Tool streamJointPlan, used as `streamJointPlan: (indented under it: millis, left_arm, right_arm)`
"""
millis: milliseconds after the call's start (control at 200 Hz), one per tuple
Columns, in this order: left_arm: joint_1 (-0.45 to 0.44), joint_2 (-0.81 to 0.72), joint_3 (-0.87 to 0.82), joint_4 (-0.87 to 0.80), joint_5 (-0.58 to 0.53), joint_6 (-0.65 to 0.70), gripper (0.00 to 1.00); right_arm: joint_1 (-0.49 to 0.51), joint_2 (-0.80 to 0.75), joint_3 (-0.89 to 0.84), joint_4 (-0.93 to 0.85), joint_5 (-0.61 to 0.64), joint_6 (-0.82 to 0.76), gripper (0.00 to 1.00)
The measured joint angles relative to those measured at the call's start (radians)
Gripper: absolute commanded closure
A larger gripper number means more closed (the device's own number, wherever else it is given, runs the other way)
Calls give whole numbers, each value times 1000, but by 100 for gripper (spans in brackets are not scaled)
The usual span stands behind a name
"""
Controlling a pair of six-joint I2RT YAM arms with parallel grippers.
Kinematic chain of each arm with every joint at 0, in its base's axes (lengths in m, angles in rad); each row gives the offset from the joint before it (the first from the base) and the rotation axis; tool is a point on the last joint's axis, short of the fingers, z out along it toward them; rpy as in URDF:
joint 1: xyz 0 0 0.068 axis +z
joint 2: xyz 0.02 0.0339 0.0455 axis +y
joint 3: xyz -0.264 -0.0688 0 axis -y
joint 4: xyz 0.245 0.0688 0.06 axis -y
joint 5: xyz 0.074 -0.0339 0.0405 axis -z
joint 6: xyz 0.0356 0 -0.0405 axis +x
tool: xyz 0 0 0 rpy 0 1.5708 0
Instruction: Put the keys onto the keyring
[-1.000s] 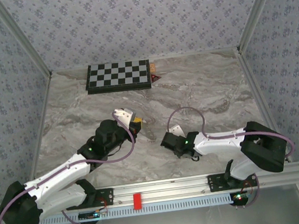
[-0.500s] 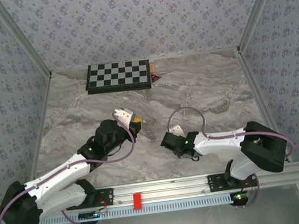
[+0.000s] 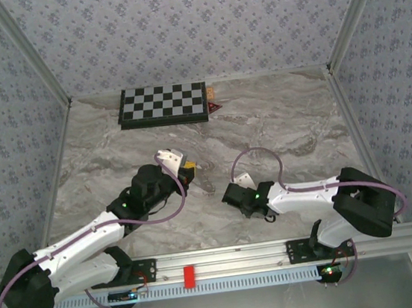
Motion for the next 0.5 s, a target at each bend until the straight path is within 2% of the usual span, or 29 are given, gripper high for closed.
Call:
streamJointPlan:
  millis: [500]
  left_arm:
    - [0,1,0,0,0,0,100]
  right_arm:
    - [6,-19,0,-29,-3,40,80]
